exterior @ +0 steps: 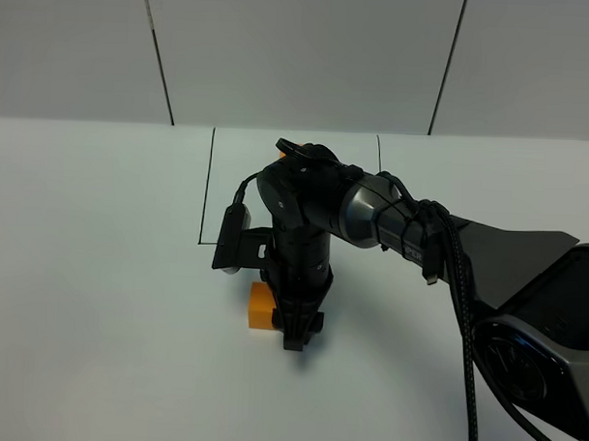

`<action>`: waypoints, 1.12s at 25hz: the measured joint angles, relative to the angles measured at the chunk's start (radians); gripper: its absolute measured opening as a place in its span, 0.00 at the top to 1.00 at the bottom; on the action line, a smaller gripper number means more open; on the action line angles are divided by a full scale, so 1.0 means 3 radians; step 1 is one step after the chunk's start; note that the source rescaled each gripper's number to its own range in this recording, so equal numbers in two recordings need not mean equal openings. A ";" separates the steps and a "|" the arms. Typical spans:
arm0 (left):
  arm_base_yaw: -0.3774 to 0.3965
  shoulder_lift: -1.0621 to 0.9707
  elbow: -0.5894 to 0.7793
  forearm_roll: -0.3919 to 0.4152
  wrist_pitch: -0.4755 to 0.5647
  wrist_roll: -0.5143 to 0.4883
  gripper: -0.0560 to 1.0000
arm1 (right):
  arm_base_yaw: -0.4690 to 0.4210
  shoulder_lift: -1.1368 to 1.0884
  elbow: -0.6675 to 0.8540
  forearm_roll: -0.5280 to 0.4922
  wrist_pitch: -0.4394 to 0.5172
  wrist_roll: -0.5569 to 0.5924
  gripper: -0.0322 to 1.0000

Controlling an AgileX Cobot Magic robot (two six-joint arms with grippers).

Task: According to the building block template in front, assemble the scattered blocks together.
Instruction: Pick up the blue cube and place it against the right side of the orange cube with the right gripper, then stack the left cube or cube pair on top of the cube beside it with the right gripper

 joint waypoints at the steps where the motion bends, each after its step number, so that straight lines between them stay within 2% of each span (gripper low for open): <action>1: 0.0000 0.0000 0.0000 0.0000 0.0000 0.0000 0.49 | 0.0000 -0.0007 0.0000 0.0003 0.0023 0.0035 0.44; 4: 0.0000 0.0000 0.0000 0.0000 0.0000 0.0000 0.49 | 0.0000 -0.0066 0.0000 0.0003 0.0112 0.0140 0.15; 6: 0.0000 0.0000 0.0000 0.0000 0.0000 0.0000 0.49 | 0.0000 -0.0154 0.0000 0.0011 0.0167 0.0249 0.03; 7: 0.0000 0.0000 0.0000 0.0000 0.0000 0.0000 0.49 | 0.0000 -0.0215 0.0000 0.0029 0.0197 0.0325 0.00; 13: 0.0000 0.0000 0.0000 0.0000 0.0000 0.0000 0.49 | 0.0026 -0.0707 0.0000 0.0109 0.0256 0.0766 0.00; 19: 0.0000 0.0000 0.0000 0.0000 0.0000 0.0000 0.49 | -0.0052 -0.1177 0.0000 0.0440 0.0273 0.1138 0.00; 23: 0.0000 0.0000 0.0000 0.0000 0.0000 0.0000 0.49 | -0.0392 -0.1402 0.0000 0.0630 0.0276 0.1396 0.00; 28: 0.0000 0.0000 0.0000 0.0000 0.0000 0.0000 0.49 | -0.1142 -0.1712 0.0000 0.0677 0.0278 0.1764 0.00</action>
